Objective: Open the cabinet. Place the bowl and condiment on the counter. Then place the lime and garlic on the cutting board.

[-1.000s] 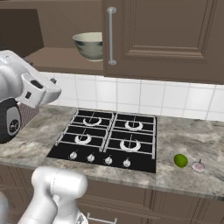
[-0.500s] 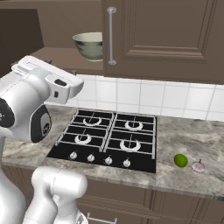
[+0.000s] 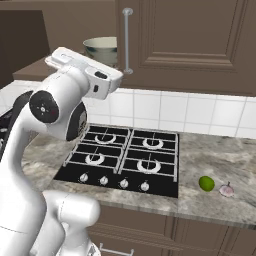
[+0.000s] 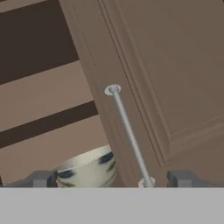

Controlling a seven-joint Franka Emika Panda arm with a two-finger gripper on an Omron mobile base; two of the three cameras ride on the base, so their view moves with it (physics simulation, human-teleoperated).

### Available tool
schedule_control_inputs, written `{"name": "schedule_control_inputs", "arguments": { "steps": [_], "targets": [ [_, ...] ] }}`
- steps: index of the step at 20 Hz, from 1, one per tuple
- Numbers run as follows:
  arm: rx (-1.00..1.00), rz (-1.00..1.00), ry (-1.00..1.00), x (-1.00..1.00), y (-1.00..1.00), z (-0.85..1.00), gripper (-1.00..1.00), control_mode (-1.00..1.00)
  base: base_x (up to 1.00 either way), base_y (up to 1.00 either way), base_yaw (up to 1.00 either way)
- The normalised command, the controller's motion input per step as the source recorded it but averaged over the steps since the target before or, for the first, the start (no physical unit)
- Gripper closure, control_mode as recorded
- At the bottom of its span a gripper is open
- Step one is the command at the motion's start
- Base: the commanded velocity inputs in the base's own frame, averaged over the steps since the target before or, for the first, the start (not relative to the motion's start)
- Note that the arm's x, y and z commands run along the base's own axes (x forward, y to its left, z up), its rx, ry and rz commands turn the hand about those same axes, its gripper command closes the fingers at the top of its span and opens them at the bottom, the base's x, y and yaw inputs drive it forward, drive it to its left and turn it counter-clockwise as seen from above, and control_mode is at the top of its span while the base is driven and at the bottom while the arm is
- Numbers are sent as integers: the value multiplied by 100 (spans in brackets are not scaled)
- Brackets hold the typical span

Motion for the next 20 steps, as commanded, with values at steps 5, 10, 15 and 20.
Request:
{"name": "schedule_control_inputs", "arguments": {
  "steps": [5, 10, 15, 20],
  "targets": [
    [0, 8, 15, 23, -43, 25, -100, -100, 0, 0, 0],
    [0, 11, 27, 16, -17, 20, -100, -100, 0, 0, 0],
    [0, 9, 18, 12, 0, 10, -100, -100, 0, 0, 0],
    [0, 8, 11, 31, 0, -3, -100, -100, 0, 0, 0]
  ]
}}
